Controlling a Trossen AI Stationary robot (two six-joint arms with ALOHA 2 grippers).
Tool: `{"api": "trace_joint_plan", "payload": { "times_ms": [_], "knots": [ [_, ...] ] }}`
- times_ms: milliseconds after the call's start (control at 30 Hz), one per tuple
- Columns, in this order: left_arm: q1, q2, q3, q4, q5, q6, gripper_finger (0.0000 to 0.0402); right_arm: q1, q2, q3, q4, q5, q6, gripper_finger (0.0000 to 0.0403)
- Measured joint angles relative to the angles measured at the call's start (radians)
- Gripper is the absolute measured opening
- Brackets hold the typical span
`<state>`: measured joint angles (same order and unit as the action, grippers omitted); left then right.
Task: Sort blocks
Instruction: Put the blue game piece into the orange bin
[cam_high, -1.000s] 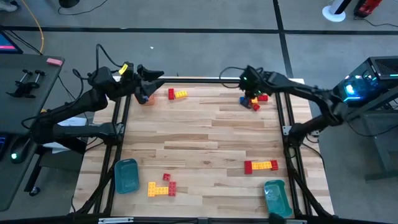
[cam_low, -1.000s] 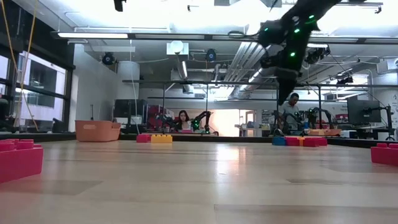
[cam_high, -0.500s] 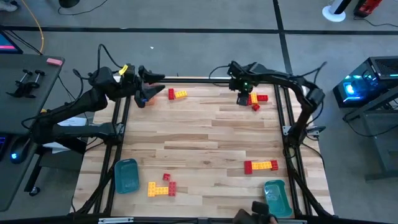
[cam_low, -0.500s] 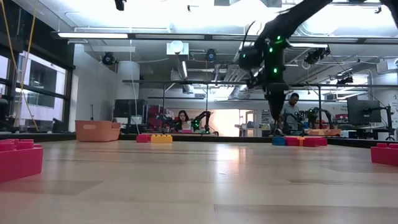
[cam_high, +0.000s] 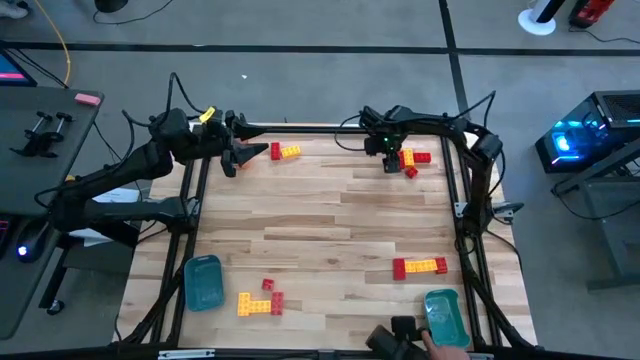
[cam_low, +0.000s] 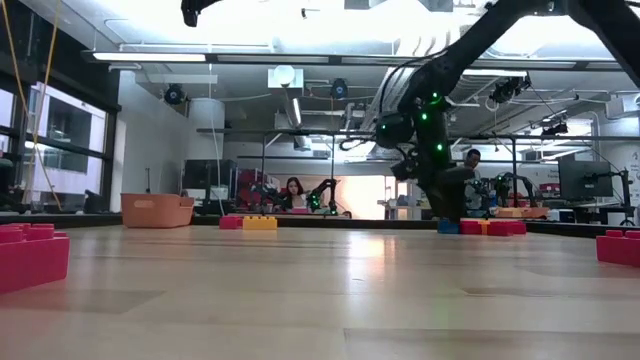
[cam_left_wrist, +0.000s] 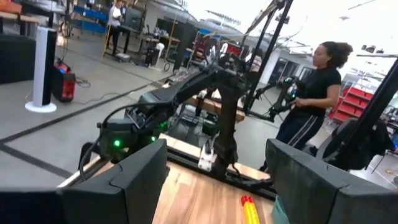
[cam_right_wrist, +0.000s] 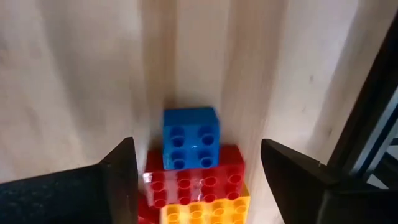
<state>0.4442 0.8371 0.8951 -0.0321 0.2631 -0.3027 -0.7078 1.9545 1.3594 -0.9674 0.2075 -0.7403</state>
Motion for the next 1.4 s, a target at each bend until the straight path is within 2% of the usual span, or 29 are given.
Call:
{"api": "trace_joint_plan", "payload": {
  "times_ms": [367, 467, 567, 733, 867, 1033, 1267, 1400],
  "knots": [
    [0.000, 0.000, 0.000, -0.009, -0.005, 0.035, 0.0258, -0.025, 0.057, 0.003, 0.019, -0.002, -0.005, 0.0189],
    [0.000, 0.000, 0.000, -0.008, -0.017, 0.054, 0.0258, -0.020, 0.058, 0.003, 0.030, 0.026, -0.012, 0.0173],
    [0.000, 0.000, 0.000, -0.005, -0.044, 0.078, 0.0258, -0.014, 0.061, 0.012, 0.022, 0.046, 0.003, 0.0139],
    [0.001, 0.000, 0.000, 0.000, -0.078, 0.132, 0.0258, -0.016, 0.066, 0.064, 0.018, 0.060, 0.054, 0.0059],
    [0.000, 0.009, 0.001, 0.000, -0.087, 0.163, 0.0258, -0.012, 0.051, 0.144, -0.013, -0.016, 0.080, 0.0007],
    [0.000, 0.049, 0.001, -0.020, -0.129, 0.194, 0.0258, -0.006, 0.008, 0.272, -0.010, -0.140, 0.148, 0.0017],
    [-0.004, 0.104, 0.001, -0.085, -0.104, 0.110, 0.0258, -0.034, 0.002, 0.363, -0.067, -0.132, 0.211, 0.0024],
    [-0.019, 0.121, 0.001, -0.084, -0.065, 0.071, 0.0258, -0.084, 0.011, 0.360, -0.152, -0.187, 0.315, 0.0061]
  ]
}}
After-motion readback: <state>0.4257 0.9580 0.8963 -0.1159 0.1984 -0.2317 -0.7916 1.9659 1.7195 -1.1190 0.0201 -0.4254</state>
